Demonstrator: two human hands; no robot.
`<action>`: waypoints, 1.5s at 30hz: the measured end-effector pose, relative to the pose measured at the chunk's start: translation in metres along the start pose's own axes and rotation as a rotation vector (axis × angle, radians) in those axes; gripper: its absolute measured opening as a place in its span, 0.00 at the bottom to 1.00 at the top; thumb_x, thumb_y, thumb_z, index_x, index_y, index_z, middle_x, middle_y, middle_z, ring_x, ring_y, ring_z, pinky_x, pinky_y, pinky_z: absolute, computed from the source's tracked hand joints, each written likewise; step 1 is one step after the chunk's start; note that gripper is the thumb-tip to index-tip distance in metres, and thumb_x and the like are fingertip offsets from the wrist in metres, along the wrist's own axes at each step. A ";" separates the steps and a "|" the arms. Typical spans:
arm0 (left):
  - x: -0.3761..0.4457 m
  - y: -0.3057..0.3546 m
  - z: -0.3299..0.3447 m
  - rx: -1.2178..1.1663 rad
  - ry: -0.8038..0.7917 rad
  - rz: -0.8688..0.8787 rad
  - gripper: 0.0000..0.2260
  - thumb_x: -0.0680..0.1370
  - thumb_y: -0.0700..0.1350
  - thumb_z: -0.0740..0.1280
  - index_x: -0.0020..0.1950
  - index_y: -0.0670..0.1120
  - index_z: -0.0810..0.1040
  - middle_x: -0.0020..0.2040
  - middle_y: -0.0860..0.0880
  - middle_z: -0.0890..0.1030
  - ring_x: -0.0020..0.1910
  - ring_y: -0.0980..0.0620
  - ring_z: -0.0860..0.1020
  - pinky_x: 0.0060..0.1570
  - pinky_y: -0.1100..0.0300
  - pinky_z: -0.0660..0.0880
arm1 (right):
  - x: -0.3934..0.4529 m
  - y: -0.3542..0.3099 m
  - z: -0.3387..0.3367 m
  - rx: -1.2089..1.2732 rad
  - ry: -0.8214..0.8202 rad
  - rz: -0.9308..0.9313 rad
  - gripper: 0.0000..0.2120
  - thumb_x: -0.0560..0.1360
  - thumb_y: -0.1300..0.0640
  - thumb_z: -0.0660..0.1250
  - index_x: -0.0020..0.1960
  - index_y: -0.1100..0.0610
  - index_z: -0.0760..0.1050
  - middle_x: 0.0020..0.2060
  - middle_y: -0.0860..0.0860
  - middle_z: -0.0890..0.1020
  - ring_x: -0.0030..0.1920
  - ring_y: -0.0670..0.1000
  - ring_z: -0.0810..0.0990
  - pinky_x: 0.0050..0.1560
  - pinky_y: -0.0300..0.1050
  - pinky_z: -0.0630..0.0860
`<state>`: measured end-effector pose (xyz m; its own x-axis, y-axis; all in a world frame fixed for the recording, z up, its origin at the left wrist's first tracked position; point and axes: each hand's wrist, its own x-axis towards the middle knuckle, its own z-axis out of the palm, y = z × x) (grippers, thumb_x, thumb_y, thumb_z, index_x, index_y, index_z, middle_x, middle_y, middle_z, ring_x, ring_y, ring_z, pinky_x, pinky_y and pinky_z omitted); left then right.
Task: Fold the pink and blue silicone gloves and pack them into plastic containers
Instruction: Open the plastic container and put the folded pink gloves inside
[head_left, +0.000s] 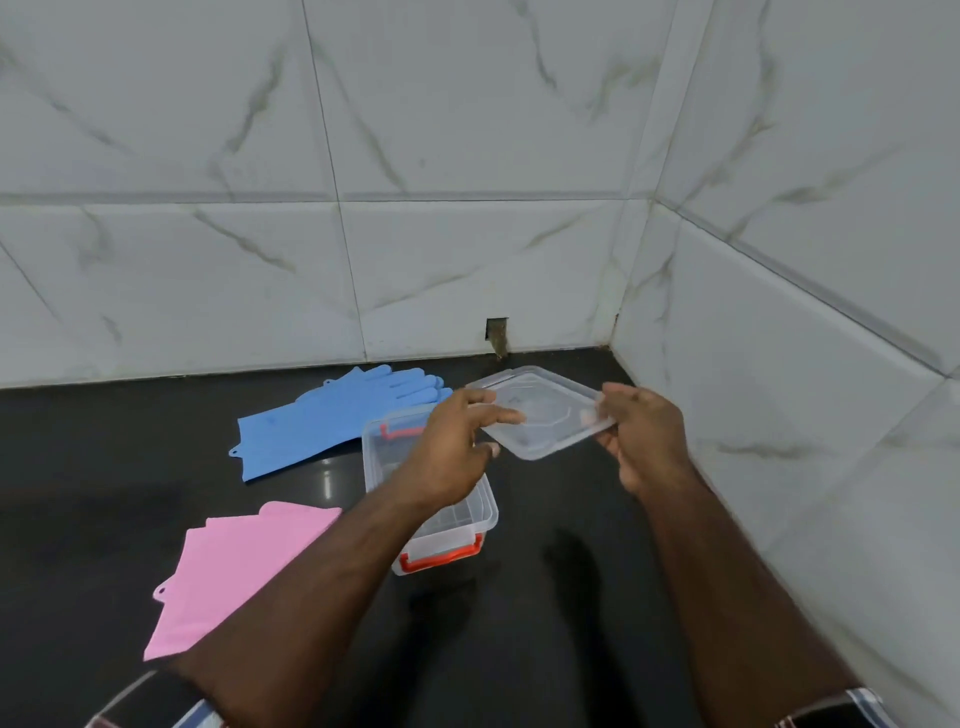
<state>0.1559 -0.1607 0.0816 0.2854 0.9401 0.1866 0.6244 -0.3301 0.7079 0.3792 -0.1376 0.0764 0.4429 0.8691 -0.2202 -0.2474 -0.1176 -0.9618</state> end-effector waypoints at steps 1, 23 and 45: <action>-0.001 -0.004 0.004 0.035 -0.009 -0.055 0.21 0.78 0.36 0.70 0.66 0.57 0.78 0.73 0.52 0.69 0.72 0.54 0.67 0.67 0.63 0.65 | 0.003 0.011 -0.005 -0.025 0.035 0.013 0.11 0.71 0.70 0.70 0.50 0.59 0.80 0.48 0.57 0.83 0.47 0.55 0.84 0.46 0.50 0.83; -0.028 -0.072 -0.006 0.076 0.469 -0.431 0.18 0.77 0.34 0.67 0.64 0.50 0.81 0.66 0.46 0.78 0.65 0.46 0.75 0.62 0.47 0.77 | -0.031 0.072 0.041 -0.639 -0.155 -0.275 0.06 0.73 0.55 0.71 0.50 0.51 0.82 0.41 0.44 0.84 0.42 0.45 0.82 0.45 0.40 0.75; -0.033 -0.084 -0.030 -0.170 0.173 -0.297 0.19 0.79 0.36 0.65 0.67 0.52 0.78 0.67 0.53 0.78 0.67 0.55 0.74 0.70 0.55 0.70 | -0.076 0.051 0.072 -0.864 -0.078 -0.516 0.08 0.76 0.55 0.68 0.53 0.52 0.82 0.42 0.45 0.83 0.42 0.43 0.80 0.47 0.44 0.79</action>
<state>0.0724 -0.1616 0.0367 -0.0257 0.9980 0.0586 0.5282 -0.0362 0.8484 0.2706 -0.1749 0.0559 0.2541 0.9375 0.2376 0.6816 0.0007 -0.7318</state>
